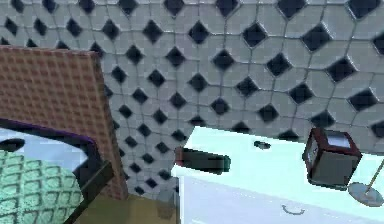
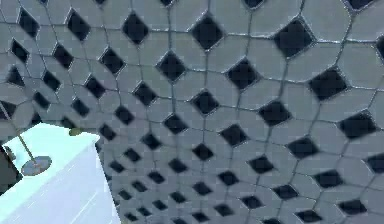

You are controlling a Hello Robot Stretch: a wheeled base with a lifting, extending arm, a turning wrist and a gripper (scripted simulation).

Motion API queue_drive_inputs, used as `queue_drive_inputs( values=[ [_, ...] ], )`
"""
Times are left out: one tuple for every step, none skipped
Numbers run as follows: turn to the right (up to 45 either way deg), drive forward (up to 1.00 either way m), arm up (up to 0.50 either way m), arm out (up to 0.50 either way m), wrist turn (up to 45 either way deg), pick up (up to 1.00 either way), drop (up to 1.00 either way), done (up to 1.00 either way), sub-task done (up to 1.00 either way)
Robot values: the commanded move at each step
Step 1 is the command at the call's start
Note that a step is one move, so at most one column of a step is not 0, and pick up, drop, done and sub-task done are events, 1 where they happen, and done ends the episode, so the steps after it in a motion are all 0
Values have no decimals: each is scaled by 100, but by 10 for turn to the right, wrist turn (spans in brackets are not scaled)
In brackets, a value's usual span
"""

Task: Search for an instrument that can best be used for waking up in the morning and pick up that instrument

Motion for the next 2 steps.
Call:
queue_drive_inputs(
  values=[
    [-450,0,0,0,0,0,0,0,0],
    [0,0,50,0,0,0,0,0,0]
  ],
)
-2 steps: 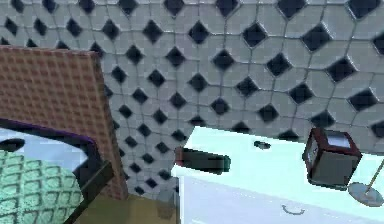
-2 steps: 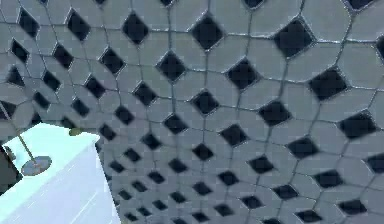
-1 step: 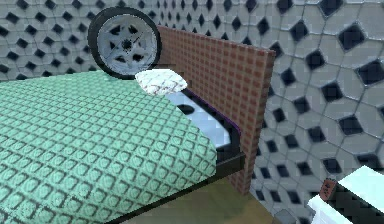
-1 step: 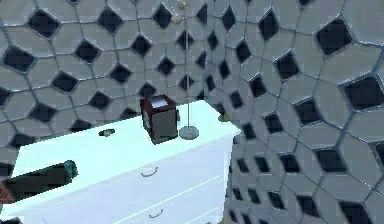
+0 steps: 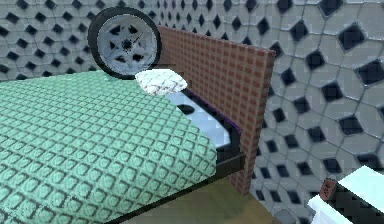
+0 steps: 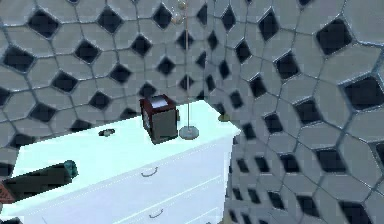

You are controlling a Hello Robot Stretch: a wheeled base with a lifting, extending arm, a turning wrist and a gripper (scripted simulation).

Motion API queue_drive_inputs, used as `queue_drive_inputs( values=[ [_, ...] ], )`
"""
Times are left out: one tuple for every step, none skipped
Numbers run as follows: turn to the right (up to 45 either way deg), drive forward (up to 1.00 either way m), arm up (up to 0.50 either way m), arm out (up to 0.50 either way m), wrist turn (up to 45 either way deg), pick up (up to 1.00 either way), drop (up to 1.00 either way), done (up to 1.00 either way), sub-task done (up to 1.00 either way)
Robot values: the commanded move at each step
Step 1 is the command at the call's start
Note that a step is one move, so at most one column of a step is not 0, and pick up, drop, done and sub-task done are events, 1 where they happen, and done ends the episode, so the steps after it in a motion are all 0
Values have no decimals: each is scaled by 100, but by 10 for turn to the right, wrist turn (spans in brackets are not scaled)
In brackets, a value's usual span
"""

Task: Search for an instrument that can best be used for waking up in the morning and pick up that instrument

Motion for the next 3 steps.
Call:
queue_drive_inputs(
  values=[
    [0,0,38,0,0,0,0,0,0],
    [0,0,0,50,0,0,0,0,0],
    [0,0,0,0,450,0,0,0,0]
  ],
)
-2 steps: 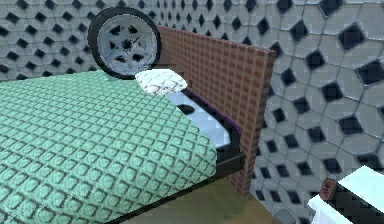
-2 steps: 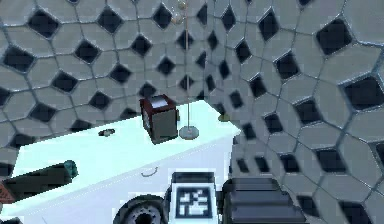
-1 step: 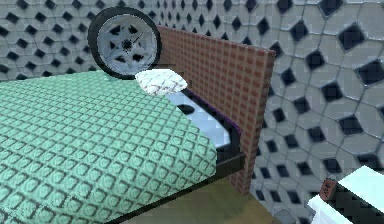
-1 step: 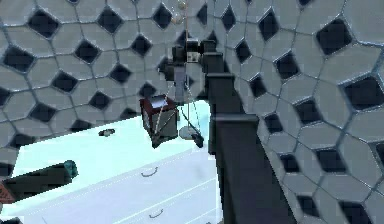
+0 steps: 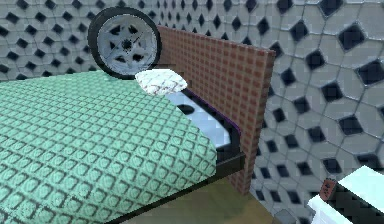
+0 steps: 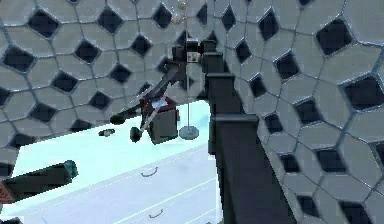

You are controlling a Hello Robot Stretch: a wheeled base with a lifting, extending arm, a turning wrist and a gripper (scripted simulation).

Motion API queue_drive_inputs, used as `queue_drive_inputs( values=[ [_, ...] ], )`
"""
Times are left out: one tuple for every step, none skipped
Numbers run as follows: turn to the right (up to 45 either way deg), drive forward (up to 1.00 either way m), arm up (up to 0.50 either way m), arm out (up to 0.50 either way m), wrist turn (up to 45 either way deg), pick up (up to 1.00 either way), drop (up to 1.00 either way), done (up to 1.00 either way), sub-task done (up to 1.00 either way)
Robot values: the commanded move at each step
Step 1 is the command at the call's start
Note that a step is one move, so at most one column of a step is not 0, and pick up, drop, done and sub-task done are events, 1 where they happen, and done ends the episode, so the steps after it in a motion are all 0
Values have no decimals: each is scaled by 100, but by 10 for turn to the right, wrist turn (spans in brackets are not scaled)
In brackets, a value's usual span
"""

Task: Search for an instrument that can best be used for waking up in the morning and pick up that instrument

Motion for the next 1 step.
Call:
queue_drive_inputs(
  values=[
    [0,0,0,0,450,0,0,0,0]
  ],
)
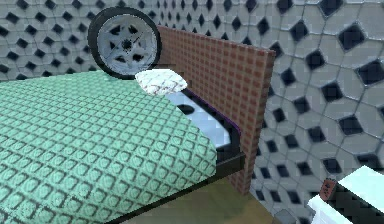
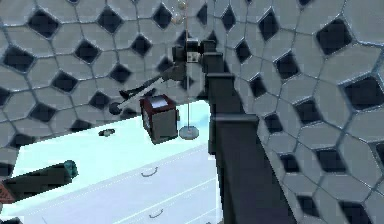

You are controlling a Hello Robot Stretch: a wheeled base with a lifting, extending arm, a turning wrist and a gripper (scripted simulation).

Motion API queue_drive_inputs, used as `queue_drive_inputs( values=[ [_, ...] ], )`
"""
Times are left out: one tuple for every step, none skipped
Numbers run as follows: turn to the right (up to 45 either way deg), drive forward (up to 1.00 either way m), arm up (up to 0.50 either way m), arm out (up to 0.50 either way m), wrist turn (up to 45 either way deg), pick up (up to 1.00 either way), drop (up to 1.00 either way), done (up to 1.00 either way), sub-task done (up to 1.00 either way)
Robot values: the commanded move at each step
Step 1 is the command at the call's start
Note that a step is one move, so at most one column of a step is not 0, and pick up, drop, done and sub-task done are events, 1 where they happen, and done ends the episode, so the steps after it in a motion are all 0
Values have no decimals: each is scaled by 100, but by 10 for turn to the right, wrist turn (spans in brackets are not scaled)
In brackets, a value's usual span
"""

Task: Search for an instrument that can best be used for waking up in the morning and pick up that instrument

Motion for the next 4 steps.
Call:
queue_drive_inputs(
  values=[
    [0,0,0,0,420,0,0,0,0],
    [0,0,-28,0,0,0,0,0,0],
    [0,0,0,0,0,100,0,0,0],
    [0,0,10,0,0,0,0,0,0]
  ],
)
